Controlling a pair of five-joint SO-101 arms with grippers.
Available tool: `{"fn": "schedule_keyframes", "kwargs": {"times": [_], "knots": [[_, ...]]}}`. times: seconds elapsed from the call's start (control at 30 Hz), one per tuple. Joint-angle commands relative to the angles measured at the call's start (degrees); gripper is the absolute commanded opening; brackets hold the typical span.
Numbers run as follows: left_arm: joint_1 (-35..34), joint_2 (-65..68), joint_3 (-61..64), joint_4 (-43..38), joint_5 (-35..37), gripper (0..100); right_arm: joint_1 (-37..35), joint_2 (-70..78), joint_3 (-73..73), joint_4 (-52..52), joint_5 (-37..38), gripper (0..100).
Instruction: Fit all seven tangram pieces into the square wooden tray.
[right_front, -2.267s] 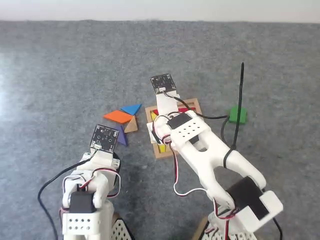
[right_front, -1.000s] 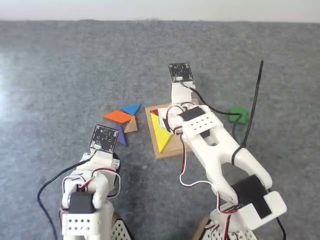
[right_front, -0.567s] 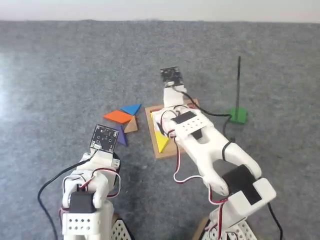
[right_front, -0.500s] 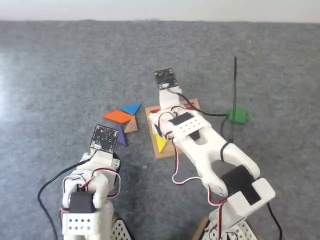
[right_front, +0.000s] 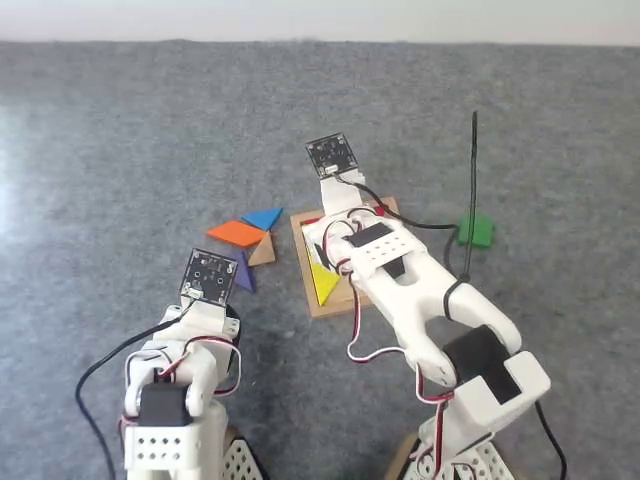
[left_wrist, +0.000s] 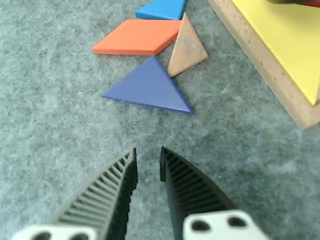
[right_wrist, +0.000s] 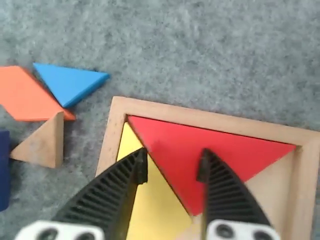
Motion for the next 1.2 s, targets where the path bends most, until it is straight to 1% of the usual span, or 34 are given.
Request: {"fn": "schedule_keyframes", "kwargs": {"times": [0.0,0.07,0.2,0.27,0.37,0.43,0.5,0.57,0.67,0.7,0.77,0.83,1.0,1.17], "knots": [[-0.09,-1.23,-0.48,0.35,-0.18,8,-0.13,-1.27,-0.18,-0.4,0.79,4.2],[-0.09,-1.23,-0.48,0.35,-0.18,8,0.13,-2.59,-0.09,-0.22,0.79,3.0],[-0.09,-1.23,-0.48,0.35,-0.18,8,0.4,-8.92,0.44,4.7,0.79,9.5],[-0.09,-1.23,-0.48,0.35,-0.18,8,0.31,-13.67,2.02,6.29,0.79,10.9],[-0.09,-1.23,-0.48,0.35,-0.18,8,0.48,-21.76,6.51,6.2,0.88,9.1],[-0.09,-1.23,-0.48,0.35,-0.18,8,1.98,-26.33,9.85,6.2,0.88,8.0],[-0.09,-1.23,-0.48,0.35,-0.18,8,5.32,-30.11,13.27,6.37,0.88,8.4],[-0.09,-1.23,-0.48,0.35,-0.18,8,11.21,-33.54,15.82,6.9,1.58,8.4],[-0.09,-1.23,-0.48,0.35,-0.18,8,21.76,-36.18,14.95,10.51,9.67,8.4],[-0.09,-1.23,-0.48,0.35,-0.18,8,24.57,-36.18,14.07,11.74,11.52,8.4],[-0.09,-1.23,-0.48,0.35,-0.18,8,28.44,-34.95,12.22,14.11,11.96,8.4],[-0.09,-1.23,-0.48,0.35,-0.18,8,29.93,-32.22,10.55,15.87,11.96,8.4],[-0.09,-1.23,-0.48,0.35,-0.18,8,28.18,-24.31,7.12,16.48,11.96,8.4],[-0.09,-1.23,-0.48,0.35,-0.18,8,27.91,-20.62,5.89,16.31,11.96,8.4]]}}
